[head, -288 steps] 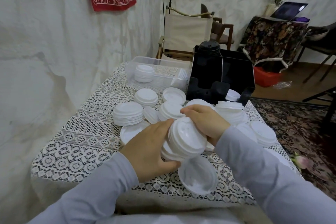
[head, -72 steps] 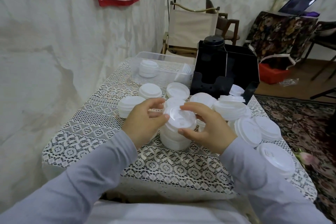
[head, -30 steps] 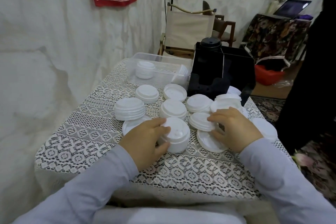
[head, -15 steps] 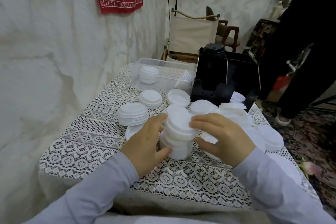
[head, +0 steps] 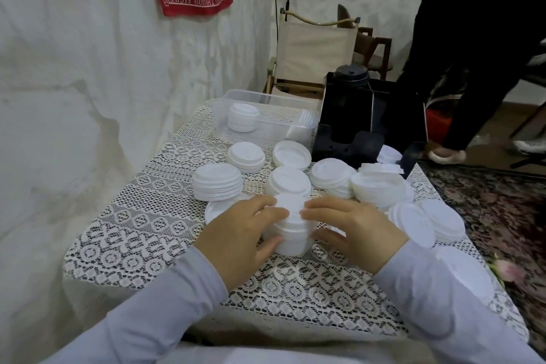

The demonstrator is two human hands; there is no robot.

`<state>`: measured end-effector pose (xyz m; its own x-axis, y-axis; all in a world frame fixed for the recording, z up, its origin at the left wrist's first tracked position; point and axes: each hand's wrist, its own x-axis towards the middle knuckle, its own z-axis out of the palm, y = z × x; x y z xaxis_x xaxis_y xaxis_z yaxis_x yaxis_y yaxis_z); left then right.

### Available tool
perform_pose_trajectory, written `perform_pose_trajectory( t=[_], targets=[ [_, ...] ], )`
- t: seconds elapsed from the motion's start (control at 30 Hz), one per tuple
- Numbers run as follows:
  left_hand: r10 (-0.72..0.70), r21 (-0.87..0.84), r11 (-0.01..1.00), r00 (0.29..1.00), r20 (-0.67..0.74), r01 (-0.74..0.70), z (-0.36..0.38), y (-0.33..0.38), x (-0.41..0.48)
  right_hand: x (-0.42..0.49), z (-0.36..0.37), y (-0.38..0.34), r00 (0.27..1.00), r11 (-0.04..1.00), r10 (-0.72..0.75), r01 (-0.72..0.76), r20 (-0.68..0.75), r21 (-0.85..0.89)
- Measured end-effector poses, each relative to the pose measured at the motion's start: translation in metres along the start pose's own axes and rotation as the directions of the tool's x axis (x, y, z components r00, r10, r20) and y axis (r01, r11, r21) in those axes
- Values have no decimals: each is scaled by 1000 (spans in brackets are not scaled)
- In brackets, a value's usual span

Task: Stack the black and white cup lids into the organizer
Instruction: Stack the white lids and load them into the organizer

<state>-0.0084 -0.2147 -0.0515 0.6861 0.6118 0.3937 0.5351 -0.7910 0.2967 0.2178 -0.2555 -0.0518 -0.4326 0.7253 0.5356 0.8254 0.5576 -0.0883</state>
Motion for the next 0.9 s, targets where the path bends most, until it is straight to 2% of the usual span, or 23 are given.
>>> perform_pose_trajectory(
  t=[0.23, 0.4, 0.5, 0.57, 0.63, 0.77, 0.83, 0.9],
  targets=[
    [-4, 34, 999, 1000, -2, 4, 5, 2, -2, -6, 10, -4, 998, 999, 32, -31, -49, 14],
    [-7, 69, 998, 999, 32, 5, 6, 2, -2, -7, 7, -10, 998, 997, 62, -62, 12, 42],
    [-4, 70, 998, 1000, 28, 2, 5, 1, -1, -14, -10, -3, 969, 952, 241, -246, 51, 182],
    [1, 79, 997, 1000, 23, -3, 5, 0, -1, -22, -30, 6, 924, 908, 380, -365, -35, 204],
    [8, 81, 997, 1000, 6, -8, 5, 0, -1, -33, -47, 12, 891, 892, 443, -428, -97, 144],
    [14, 84, 996, 1000, -18, -12, 7, 1, -1, -47, -44, -3, 884, 904, 427, -421, 191, -69],
    [14, 94, 995, 1000, -17, -13, 8, 2, -1, -54, -31, -7, 921, 930, 354, -329, 162, -163],
    [11, 98, 995, 1000, -10, -10, 8, 3, -3, -58, -21, -8, 945, 942, 309, -288, 107, -175]
  ],
)
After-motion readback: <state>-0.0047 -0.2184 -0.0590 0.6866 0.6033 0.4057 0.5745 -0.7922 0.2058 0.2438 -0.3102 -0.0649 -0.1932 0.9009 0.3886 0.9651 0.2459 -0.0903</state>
